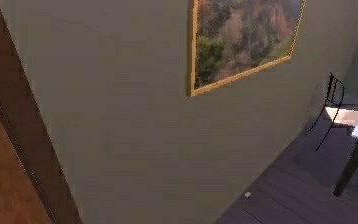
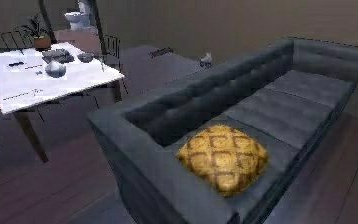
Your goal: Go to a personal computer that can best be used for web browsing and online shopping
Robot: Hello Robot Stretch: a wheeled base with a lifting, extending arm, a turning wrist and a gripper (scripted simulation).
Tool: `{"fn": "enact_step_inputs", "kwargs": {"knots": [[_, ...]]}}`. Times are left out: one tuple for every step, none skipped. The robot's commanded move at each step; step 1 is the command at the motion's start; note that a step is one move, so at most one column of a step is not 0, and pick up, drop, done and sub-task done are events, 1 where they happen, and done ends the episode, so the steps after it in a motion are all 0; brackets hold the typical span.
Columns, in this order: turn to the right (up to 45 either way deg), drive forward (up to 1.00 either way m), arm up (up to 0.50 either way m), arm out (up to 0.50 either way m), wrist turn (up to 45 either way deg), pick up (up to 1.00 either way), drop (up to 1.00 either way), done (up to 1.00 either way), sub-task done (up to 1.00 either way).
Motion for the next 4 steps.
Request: {"fn": "enact_step_inputs", "kwargs": {"knots": [[42.0,0.00,0.00,0.00,0.0,0.00,0.00,0.00,0.00],[0.0,1.00,0.00,0.00,0.0,0.00,0.00,0.00,0.00],[-3.0,0.00,0.00,0.00,0.0,0.00,0.00,0.00,0.00],[0.0,0.30,0.00,0.00,0.0,0.00,0.00,0.00,0.00]]}}
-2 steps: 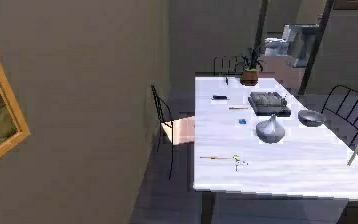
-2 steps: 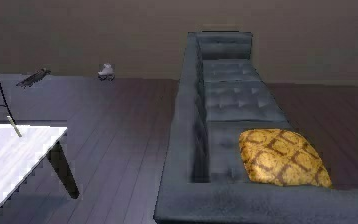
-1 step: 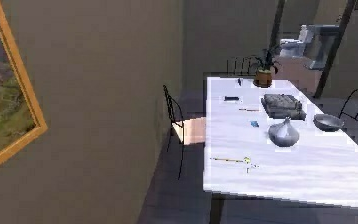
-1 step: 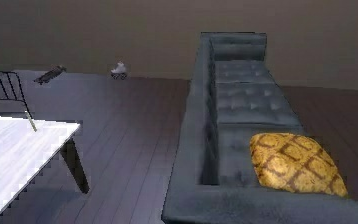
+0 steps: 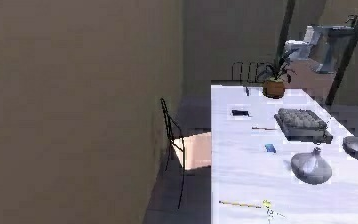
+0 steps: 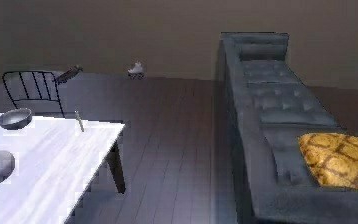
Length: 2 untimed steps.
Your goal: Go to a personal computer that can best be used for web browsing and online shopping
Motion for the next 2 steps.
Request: {"fn": "enact_step_inputs", "kwargs": {"knots": [[45.0,0.00,0.00,0.00,0.0,0.00,0.00,0.00,0.00],[45.0,0.00,0.00,0.00,0.0,0.00,0.00,0.00,0.00]]}}
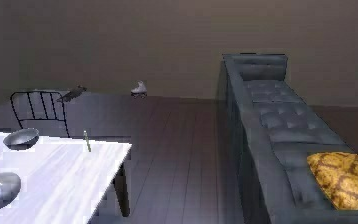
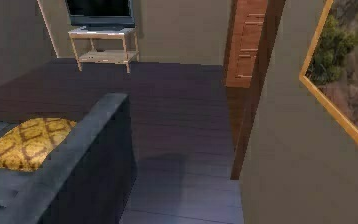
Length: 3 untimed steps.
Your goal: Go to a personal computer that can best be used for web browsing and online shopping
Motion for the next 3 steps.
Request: {"fn": "enact_step_inputs", "kwargs": {"knots": [[0.0,0.25,0.00,0.00,0.0,0.00,0.00,0.00,0.00],[6.0,0.00,0.00,0.00,0.0,0.00,0.00,0.00,0.00],[0.0,0.75,0.00,0.00,0.0,0.00,0.00,0.00,0.00]]}}
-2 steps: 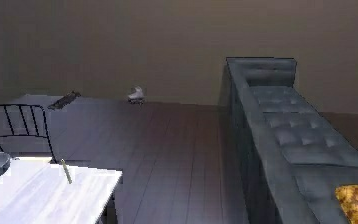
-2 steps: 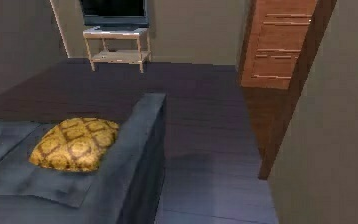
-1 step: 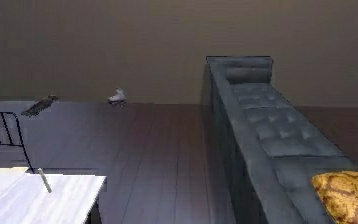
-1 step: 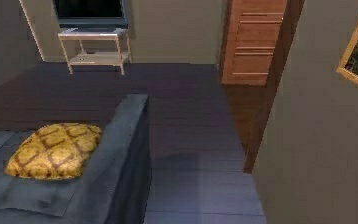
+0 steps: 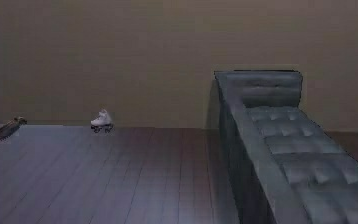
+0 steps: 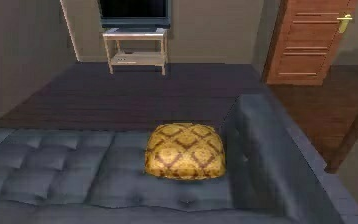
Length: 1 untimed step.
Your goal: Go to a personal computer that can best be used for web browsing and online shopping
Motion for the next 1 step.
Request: {"fn": "enact_step_inputs", "kwargs": {"knots": [[30.0,0.00,0.00,0.00,0.0,0.00,0.00,0.00,0.00]]}}
